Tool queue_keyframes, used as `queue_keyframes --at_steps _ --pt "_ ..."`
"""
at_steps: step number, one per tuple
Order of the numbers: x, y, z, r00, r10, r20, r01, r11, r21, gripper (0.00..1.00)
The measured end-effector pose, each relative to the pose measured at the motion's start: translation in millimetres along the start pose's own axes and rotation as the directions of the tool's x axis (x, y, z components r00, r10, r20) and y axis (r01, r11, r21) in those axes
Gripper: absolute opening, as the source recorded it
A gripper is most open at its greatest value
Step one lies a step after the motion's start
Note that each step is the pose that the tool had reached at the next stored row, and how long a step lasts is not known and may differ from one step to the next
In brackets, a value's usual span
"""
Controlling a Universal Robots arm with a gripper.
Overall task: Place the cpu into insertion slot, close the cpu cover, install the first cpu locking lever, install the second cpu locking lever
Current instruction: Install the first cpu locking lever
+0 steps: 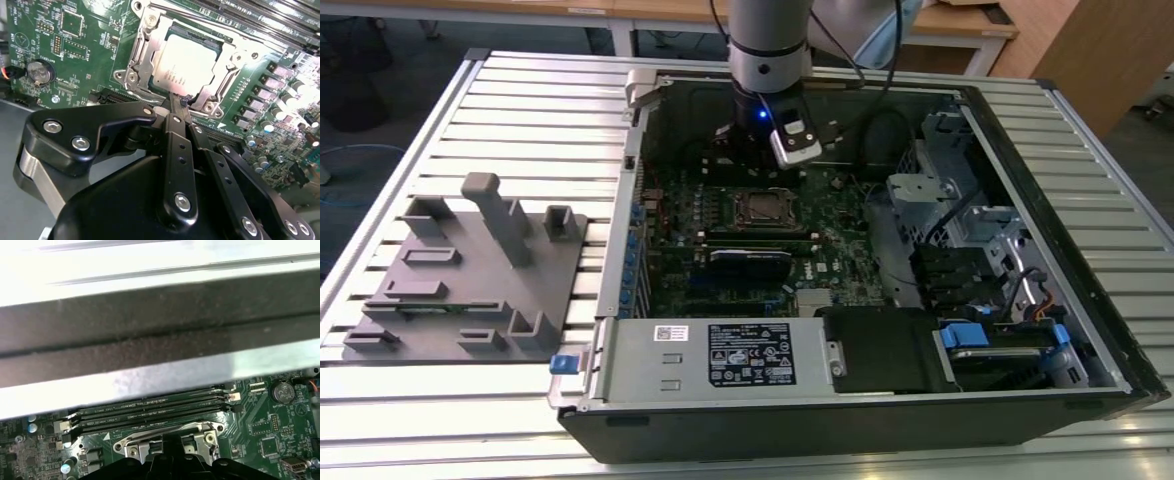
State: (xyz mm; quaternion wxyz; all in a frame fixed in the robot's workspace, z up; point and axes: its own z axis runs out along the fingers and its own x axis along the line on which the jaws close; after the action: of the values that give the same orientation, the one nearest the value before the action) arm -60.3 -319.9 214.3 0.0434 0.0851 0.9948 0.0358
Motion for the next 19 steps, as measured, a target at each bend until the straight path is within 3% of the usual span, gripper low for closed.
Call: queue_keyframes --at_steps 9,19 --pt "-0.3 -0.5 -2.6 1.0000 0.000 -0.0002 0.000 1.0000 0.0002 0.10" --pt "-2.0 -10.3 -3.1 1.0000 0.000 0.0000 0.000 1.0000 -0.0001 0.10"
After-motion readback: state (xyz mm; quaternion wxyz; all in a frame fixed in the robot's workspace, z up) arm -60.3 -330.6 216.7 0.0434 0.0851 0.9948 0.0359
